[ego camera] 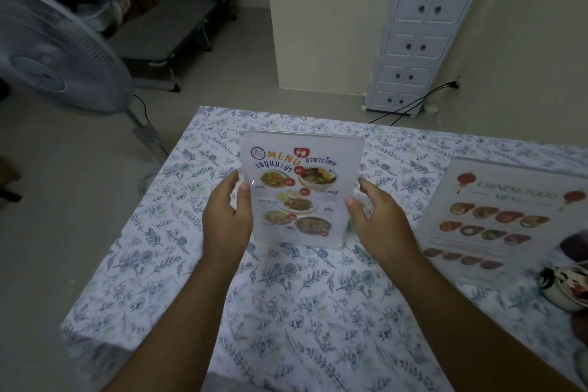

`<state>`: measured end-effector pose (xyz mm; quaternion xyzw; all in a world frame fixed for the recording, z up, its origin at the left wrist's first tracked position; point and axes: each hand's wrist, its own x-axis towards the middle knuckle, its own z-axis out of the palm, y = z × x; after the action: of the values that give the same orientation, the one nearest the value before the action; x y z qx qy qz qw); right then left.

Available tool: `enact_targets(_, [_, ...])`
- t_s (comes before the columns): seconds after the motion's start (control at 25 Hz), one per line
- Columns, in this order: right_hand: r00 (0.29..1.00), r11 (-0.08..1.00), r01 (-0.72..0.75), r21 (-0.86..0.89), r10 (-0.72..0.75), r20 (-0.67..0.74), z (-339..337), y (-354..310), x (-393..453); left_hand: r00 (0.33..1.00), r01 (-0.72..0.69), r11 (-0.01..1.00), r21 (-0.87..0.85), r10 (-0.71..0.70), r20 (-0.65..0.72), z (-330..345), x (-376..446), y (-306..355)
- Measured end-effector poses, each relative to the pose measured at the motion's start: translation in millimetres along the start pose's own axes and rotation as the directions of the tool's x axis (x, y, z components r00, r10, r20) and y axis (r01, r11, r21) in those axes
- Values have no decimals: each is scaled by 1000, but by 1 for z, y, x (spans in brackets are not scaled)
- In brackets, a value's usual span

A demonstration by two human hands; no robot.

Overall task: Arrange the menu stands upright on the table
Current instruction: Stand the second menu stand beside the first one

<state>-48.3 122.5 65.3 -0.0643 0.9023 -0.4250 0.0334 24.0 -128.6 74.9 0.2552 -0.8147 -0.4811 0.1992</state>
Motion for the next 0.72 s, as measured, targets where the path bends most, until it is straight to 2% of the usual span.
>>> enact_targets(0.12, [993, 981, 93, -172, -79, 86, -19, 13, -34, 999, -38, 997, 72, 37, 11, 6, -49, 10])
enact_targets(0.2, [984, 946, 156, -285, -122, 133, -29, 26, -59, 991, -96, 987, 129, 82, 107, 16, -78, 14])
enact_targets(0.32, [981, 903, 149, -404, -83, 176, -46, 52, -93, 945, -234, 942, 241, 163, 283, 40, -112, 18])
enact_targets(0.4, [989, 873, 87, -479, -17, 149, -59, 69, -111, 889, -353, 899, 259, 236, 393, 58, -127, 21])
enact_targets(0.56, [995, 819, -89, -566, 100, -12, -90, 94, -135, 742, -517, 825, 226, 300, 600, 95, -133, 35])
enact_targets(0.64, [983, 813, -183, -552, 158, -93, -113, 103, -137, 685, -567, 802, 187, 333, 648, 116, -131, 49])
enact_targets(0.72, [960, 816, -279, -506, 217, -179, -138, 111, -130, 669, -553, 817, 162, 320, 671, 136, -127, 67])
